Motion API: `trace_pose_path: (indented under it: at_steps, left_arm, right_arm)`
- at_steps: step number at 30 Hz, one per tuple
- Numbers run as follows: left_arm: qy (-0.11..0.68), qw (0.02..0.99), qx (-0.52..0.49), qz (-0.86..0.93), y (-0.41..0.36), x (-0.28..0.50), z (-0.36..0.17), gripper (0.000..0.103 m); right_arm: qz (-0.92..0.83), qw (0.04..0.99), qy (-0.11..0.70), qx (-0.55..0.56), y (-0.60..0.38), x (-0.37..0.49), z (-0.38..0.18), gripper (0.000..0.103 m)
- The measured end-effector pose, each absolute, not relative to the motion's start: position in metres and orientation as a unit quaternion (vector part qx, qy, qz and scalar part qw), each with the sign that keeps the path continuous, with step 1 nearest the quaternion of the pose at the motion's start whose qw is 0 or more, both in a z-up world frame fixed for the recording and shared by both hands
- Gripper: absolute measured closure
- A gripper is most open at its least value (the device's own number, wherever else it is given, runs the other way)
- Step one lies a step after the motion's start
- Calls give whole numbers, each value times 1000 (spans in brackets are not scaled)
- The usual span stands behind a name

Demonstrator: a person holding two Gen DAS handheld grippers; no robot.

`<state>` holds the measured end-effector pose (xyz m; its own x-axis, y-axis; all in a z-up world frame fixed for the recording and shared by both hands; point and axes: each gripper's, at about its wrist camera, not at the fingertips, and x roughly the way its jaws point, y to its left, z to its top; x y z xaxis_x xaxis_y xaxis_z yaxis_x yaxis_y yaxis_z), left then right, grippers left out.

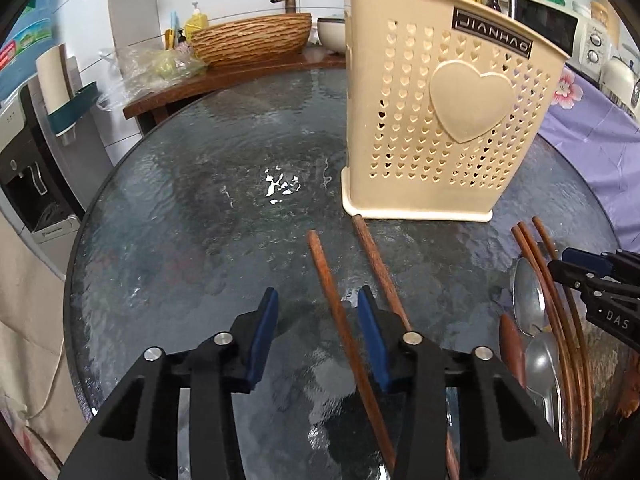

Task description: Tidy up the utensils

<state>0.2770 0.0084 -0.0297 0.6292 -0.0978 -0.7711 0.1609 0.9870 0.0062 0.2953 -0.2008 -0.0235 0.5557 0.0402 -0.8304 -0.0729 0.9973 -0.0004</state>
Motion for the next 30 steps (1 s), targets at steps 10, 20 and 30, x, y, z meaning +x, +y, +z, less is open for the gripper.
trace_pose_path:
  at_steps: [10,20,30]
  left_arm:
    - [443,893,36,-69,2,293,-35,74]
    - [439,896,40,-59,-4,300,-36,90]
    - [432,899,43,-53,-16,296,-37,96]
  right_arm:
    - [28,879,476,0,-200,319,-22,82]
    - [14,883,468,-16,-191,321,-24,91]
    - [10,888,460,-26,-181,315,-27,95]
